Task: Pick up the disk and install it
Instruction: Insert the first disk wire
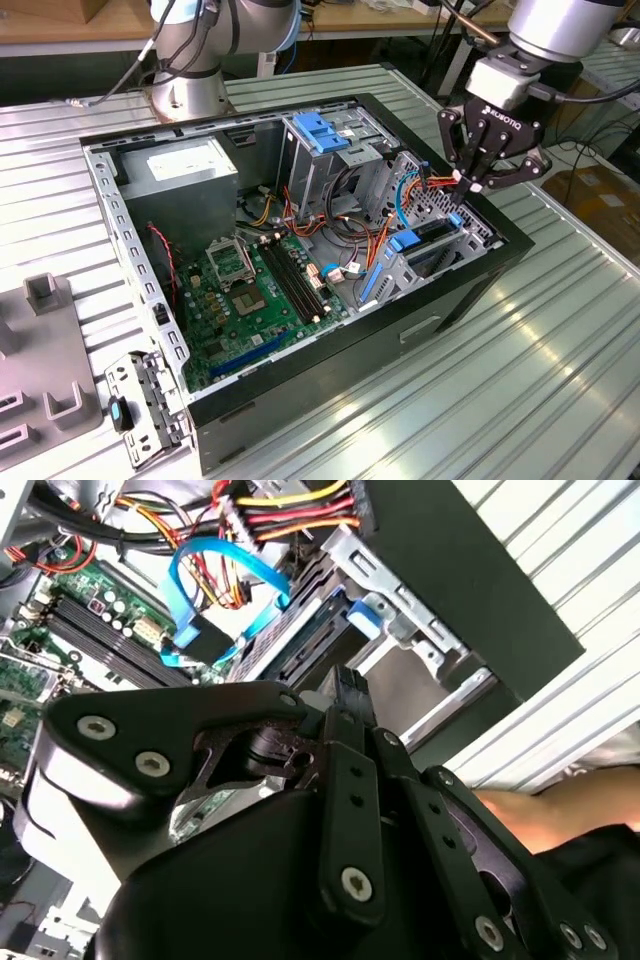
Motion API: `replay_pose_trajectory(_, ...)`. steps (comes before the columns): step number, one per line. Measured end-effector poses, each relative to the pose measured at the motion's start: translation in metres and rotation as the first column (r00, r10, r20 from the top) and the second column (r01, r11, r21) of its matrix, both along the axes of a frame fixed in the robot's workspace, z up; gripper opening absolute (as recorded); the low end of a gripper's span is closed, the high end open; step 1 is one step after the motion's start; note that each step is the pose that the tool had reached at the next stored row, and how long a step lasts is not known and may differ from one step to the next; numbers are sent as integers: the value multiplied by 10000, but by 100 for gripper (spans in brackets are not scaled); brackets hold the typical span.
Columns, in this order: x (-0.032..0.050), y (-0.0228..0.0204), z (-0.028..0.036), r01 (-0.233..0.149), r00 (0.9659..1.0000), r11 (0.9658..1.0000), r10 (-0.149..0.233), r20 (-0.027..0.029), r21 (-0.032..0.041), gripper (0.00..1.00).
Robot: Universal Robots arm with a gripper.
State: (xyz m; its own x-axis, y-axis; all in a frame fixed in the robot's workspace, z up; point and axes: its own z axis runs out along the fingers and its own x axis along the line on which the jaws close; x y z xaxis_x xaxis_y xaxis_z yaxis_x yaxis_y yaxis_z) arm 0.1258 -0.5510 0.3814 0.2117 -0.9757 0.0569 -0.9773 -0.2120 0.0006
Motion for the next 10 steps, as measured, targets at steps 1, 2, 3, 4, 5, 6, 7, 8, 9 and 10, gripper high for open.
replay_pose_trajectory(1,1,0,0,-180,9998,9998,180,-1,0,11)
replay_pose_trajectory(2,3,0,0,-425,9991,9991,425,0,-1,11)
replay_pose_trajectory(3,4,0,1,-584,9983,9983,584,0,-2,11)
replay_pose_trajectory(4,5,0,0,-904,9959,9959,904,-1,0,11)
replay_pose_trajectory(5,9,-1,0,-1101,9939,9939,1101,-1,-1,11)
replay_pose_trajectory(6,18,-1,0,-1191,9929,9929,1191,-3,0,11)
replay_pose_trajectory(7,25,-1,2,-1258,9921,9921,1258,-6,1,11)
replay_pose_trajectory(8,30,0,7,-1304,9915,9915,1304,-14,2,11)
replay_pose_trajectory(9,33,3,17,-1339,9910,9910,1339,-24,2,11)
replay_pose_trajectory(10,36,6,24,-1361,9907,9907,1361,-31,4,11)
